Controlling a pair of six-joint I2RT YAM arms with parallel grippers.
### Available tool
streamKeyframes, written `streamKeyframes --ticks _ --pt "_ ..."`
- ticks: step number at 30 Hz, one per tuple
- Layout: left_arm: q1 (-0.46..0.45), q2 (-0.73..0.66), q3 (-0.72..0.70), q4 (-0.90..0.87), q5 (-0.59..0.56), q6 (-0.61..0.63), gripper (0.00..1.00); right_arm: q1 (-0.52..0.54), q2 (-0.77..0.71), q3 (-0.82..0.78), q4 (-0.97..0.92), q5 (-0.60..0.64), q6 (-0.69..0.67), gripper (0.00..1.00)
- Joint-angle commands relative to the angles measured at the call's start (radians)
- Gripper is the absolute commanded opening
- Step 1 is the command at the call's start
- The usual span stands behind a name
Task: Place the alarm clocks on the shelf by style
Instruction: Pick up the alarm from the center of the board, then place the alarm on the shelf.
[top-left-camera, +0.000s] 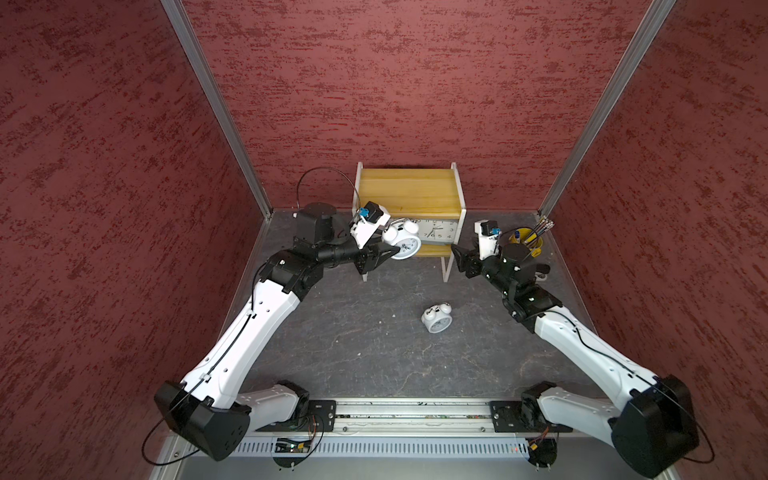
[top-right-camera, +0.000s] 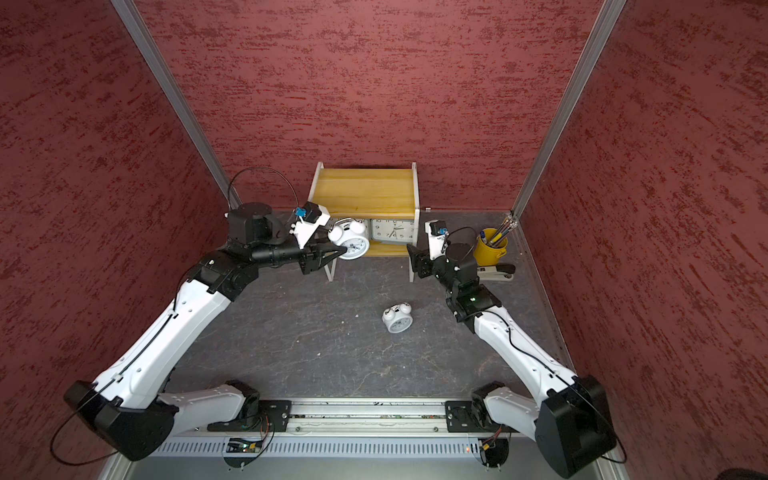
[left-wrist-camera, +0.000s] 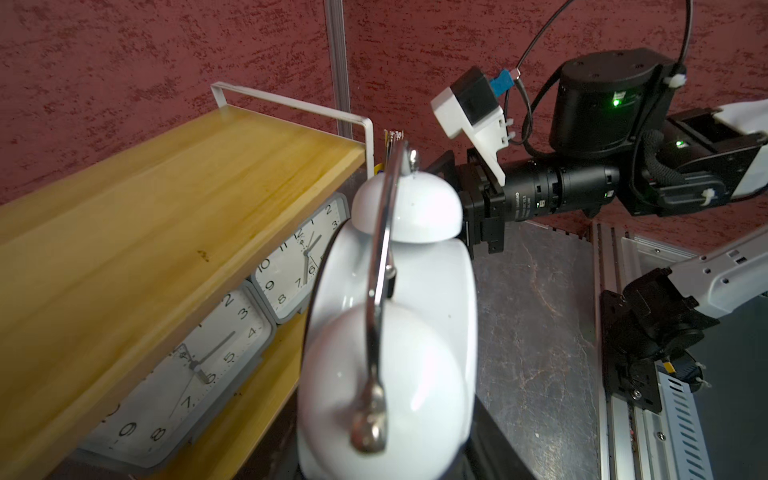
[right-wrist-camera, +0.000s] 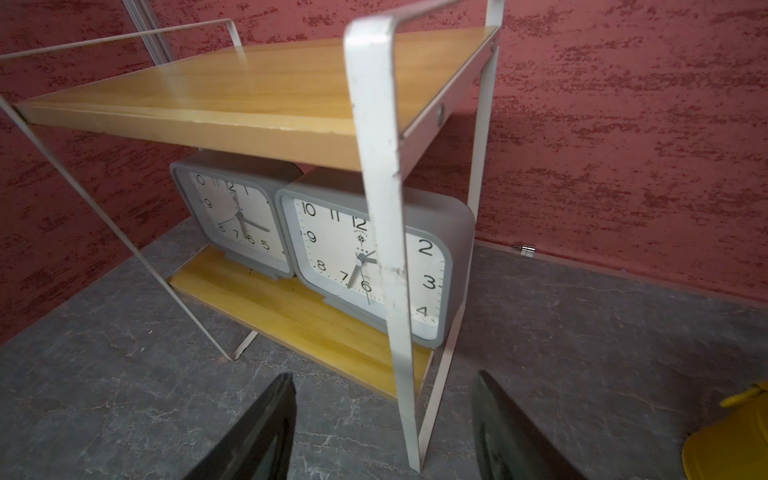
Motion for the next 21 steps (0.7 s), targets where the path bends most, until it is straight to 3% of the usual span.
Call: streamKeyframes --ticks 1,9,21 --pt "0.024 0.032 0.097 0.001 -0.026 -0.038 0.28 -0.007 0.035 0.053 0.077 0.045 0.003 0.68" --pt "0.103 0.170 0.304 -0.071 0.004 -0.029 0.28 -0.010 0.117 0.112 0.104 0.050 -0.009 0.64" --pt "0.167 0.323 0.503 -0.143 0.041 0.003 0.28 -0.010 0.164 0.127 0.117 0.013 -0.036 0.37"
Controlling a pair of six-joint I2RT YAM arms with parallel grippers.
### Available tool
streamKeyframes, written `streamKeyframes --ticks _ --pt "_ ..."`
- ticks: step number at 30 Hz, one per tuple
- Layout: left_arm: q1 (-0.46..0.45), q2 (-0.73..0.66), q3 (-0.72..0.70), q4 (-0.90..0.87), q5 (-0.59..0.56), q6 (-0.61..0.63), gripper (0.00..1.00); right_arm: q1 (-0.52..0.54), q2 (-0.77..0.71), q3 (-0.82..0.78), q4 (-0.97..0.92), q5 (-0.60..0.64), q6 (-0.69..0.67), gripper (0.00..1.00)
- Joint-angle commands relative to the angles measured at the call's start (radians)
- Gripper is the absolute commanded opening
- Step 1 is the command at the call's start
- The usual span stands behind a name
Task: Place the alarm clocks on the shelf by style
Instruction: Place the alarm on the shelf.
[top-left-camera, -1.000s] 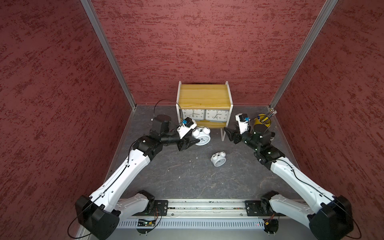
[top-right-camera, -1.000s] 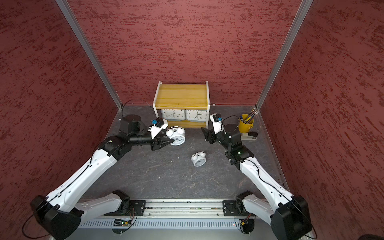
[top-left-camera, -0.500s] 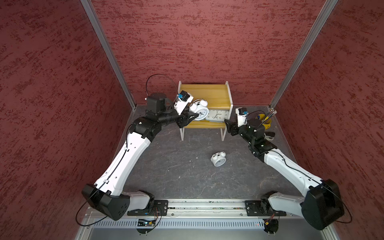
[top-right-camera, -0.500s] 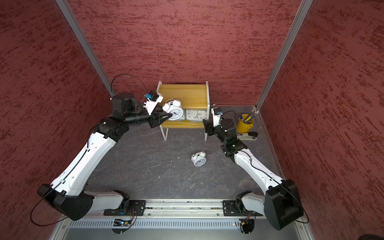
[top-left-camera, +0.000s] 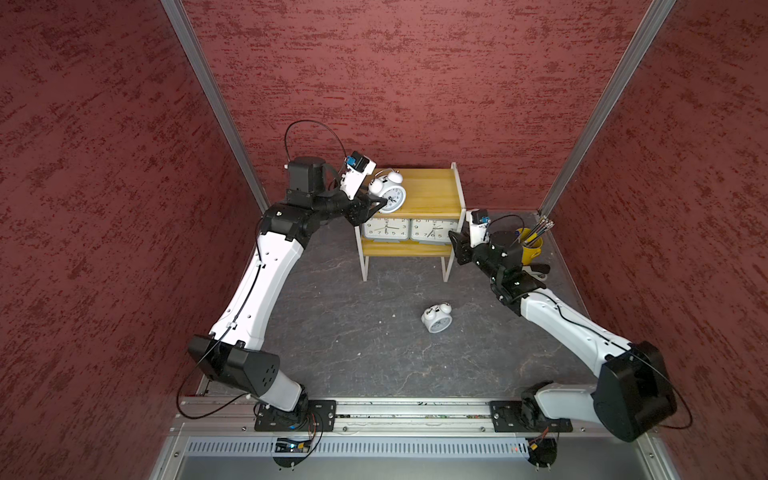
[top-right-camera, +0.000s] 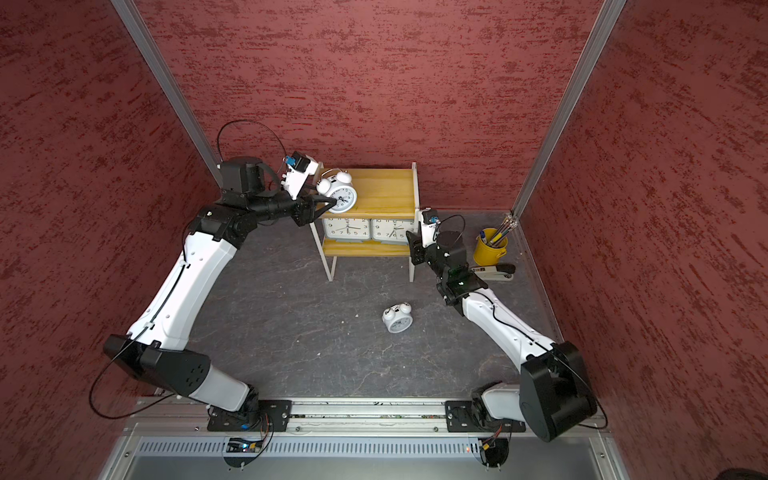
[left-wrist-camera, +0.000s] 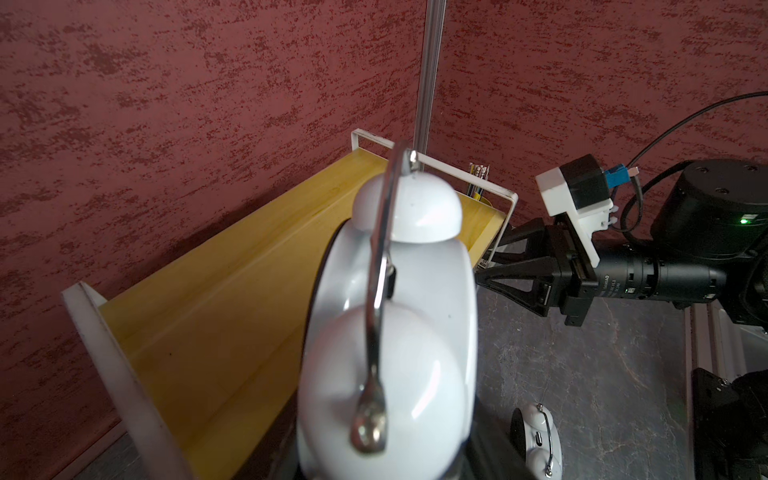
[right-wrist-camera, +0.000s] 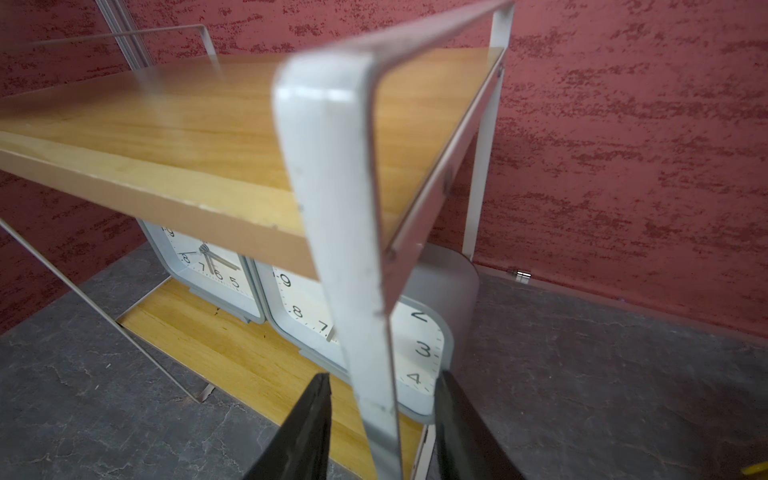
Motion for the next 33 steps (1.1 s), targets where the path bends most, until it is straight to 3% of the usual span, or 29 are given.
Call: streamKeyframes --ticks 1,6,15,33 --pt "0.015 0.029 0.078 -0.003 0.039 0.018 0.28 -0.007 0.010 0.040 0.028 -0.004 -0.015 0.35" --pt "0.024 0.090 0.145 -0.049 0.021 0.044 0.29 -0.007 0.022 0.048 0.027 -0.027 -0.016 0.25" --pt "0.039 0.133 0.167 -0.067 0.018 0.041 0.30 -0.009 0.037 0.050 0.035 -0.047 -0.019 0.17" --pt "0.047 0.213 0.223 -0.105 0.007 0.055 0.43 -0.010 0.039 0.055 0.025 -0.060 -0.018 0.16"
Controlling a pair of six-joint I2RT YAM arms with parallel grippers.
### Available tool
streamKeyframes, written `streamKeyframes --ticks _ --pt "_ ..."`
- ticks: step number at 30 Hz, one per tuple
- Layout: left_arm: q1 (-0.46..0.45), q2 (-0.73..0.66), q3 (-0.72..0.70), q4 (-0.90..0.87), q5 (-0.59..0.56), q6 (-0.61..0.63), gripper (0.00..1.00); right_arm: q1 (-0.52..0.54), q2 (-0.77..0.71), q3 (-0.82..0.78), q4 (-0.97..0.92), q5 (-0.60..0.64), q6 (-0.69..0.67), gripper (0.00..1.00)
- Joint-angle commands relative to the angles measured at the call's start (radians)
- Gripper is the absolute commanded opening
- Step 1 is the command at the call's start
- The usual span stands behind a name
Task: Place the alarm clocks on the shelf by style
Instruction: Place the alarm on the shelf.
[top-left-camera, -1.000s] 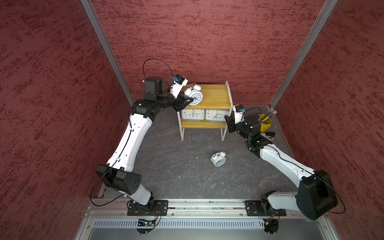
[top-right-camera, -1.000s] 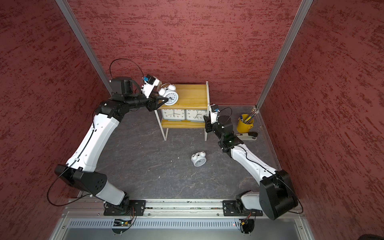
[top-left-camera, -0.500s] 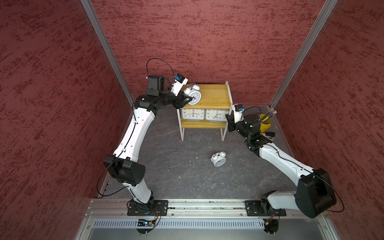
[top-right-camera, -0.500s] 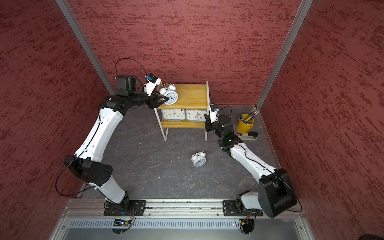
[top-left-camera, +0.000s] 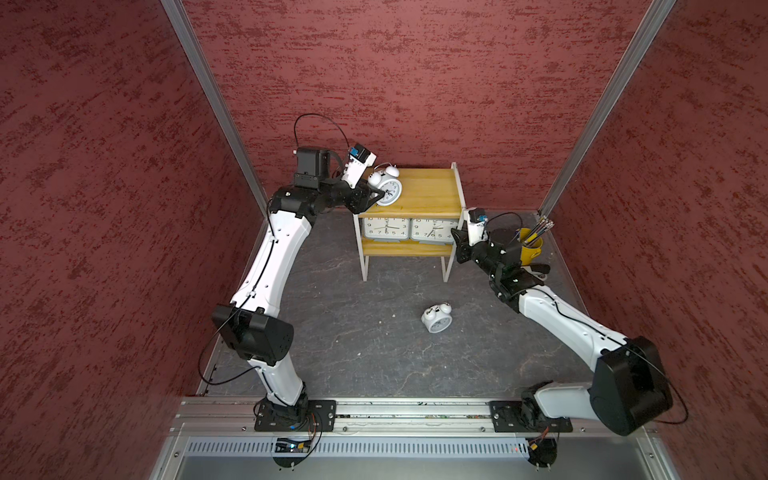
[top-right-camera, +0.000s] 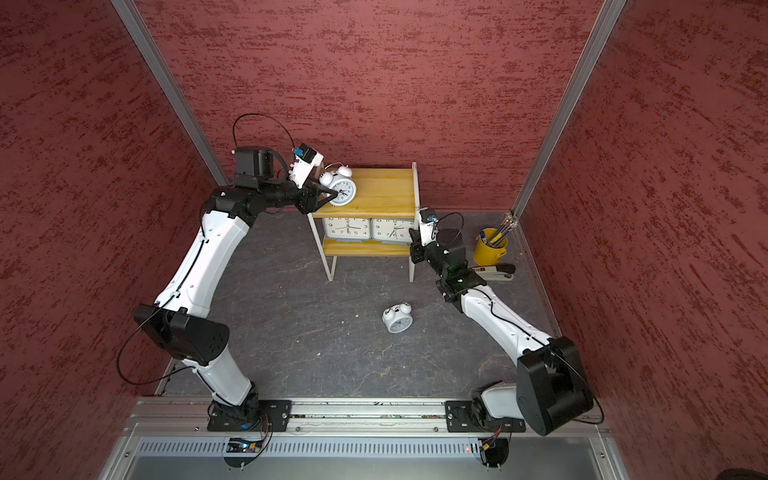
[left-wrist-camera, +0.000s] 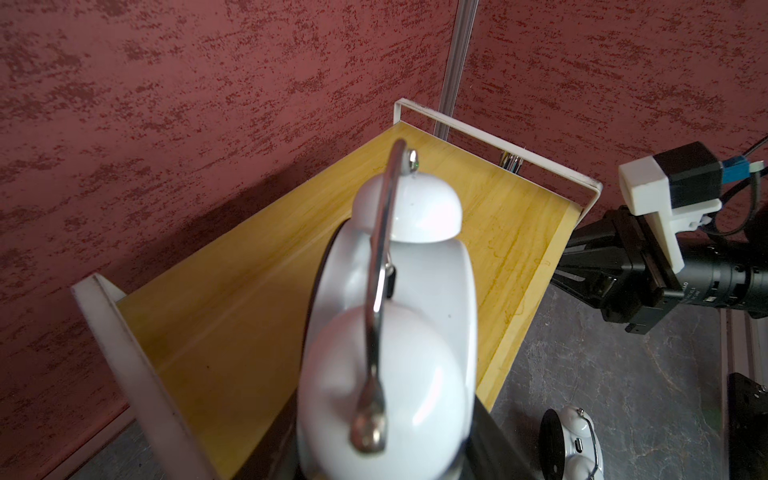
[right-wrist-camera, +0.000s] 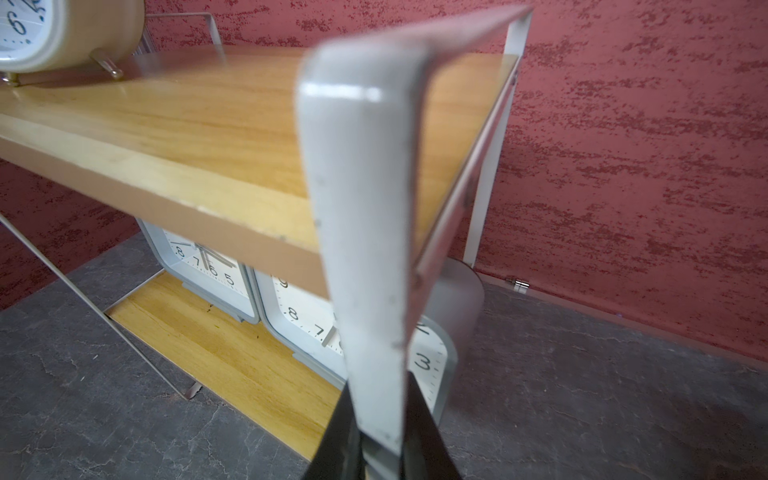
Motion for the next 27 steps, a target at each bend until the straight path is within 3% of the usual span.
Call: streamKeyframes --ticks 1,8,14,21,27 --pt "0.007 0.022 0.030 -0.012 0.007 0.012 0.45 -0.004 0.013 0.037 0.012 -0.025 0.022 0.17" --pt "0.007 0.025 0.039 -0.012 0.004 0.009 0.79 -0.006 0.014 0.037 0.011 -0.026 0.021 0.17" --pt "0.007 -0.005 0.010 0.017 -0.033 0.003 0.98 -0.006 0.016 0.037 0.010 -0.032 0.026 0.17" --pt "0.005 -0.076 -0.087 0.090 -0.100 0.011 0.99 -0.006 0.017 0.035 0.005 -0.035 0.024 0.17" --pt "-0.005 -0.104 -0.131 0.112 -0.178 0.041 0.93 -0.005 0.017 0.038 0.002 -0.040 0.029 0.17"
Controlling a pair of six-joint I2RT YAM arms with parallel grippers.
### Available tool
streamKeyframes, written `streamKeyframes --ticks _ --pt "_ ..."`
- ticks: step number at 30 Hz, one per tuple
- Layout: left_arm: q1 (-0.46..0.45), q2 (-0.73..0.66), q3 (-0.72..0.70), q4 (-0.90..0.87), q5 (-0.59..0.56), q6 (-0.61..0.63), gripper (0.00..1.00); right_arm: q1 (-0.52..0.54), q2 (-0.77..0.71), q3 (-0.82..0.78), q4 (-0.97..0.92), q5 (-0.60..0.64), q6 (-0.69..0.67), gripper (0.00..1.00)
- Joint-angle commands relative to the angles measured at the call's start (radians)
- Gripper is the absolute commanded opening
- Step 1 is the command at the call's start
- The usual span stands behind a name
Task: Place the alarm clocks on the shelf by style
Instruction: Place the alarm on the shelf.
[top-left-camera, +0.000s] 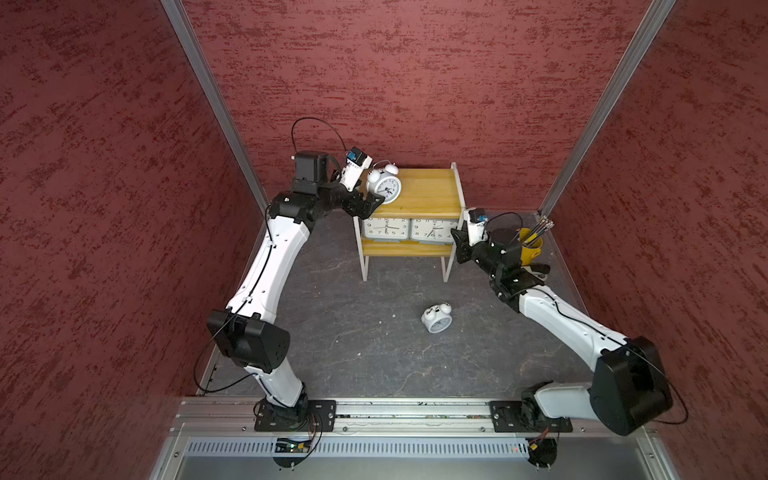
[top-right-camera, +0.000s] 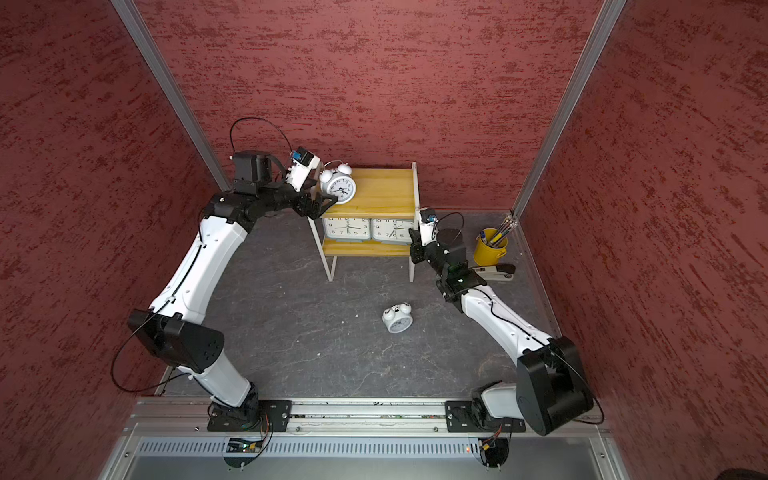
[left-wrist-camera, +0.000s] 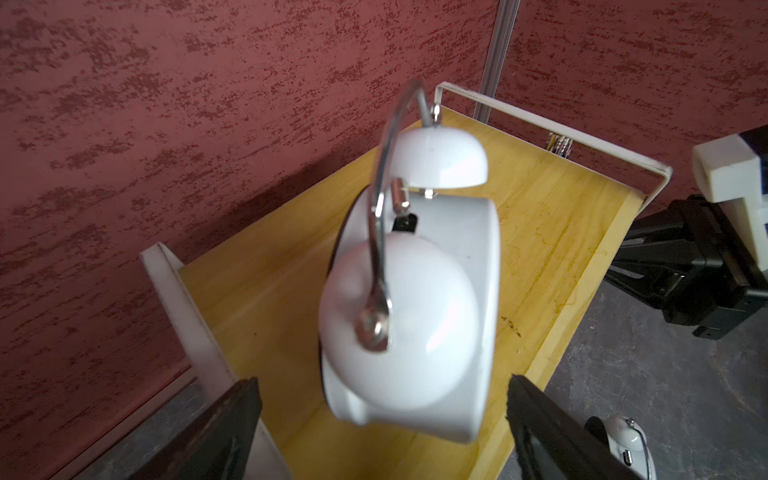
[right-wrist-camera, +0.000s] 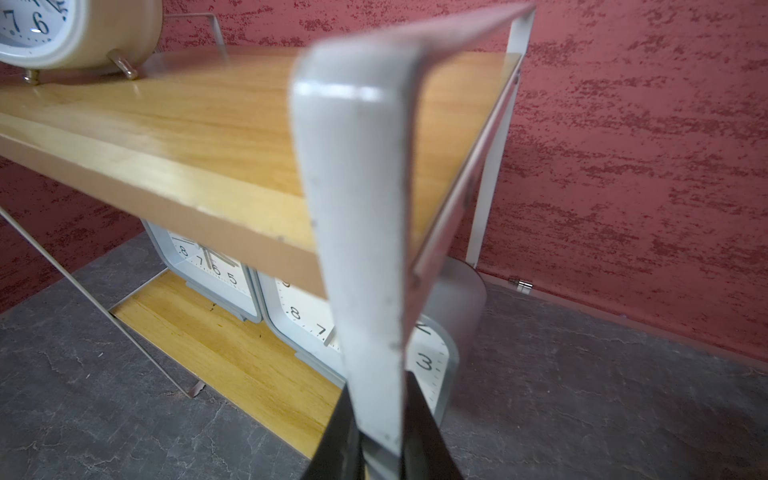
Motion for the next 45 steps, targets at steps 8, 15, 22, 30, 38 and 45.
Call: streamKeyframes --ticks 8,15,22,30,38,45 --pt "-0.016 -0.043 -0.047 0.067 -0.099 0.036 0.79 -0.001 0.016 0.037 -0.003 -0.029 0.032 0.18" --pt "-0.018 -0.069 -0.107 0.140 -0.153 0.035 0.74 -0.002 0.012 0.038 -0.009 -0.030 0.029 0.18" --pt "-0.019 -0.078 -0.128 0.166 -0.180 0.035 0.69 -0.001 0.013 0.037 -0.008 -0.029 0.028 0.19" --pt "-0.027 -0.084 -0.130 0.161 -0.169 0.042 0.71 -0.002 0.007 0.033 -0.011 -0.023 0.026 0.23" --pt "-0.042 -0.161 -0.139 0.133 -0.146 0.048 0.92 -0.002 -0.051 0.003 -0.027 0.030 0.003 0.49" --pt "-0.047 -0.332 -0.309 0.169 -0.132 -0.002 0.95 -0.002 -0.142 -0.040 -0.100 0.034 -0.032 0.62"
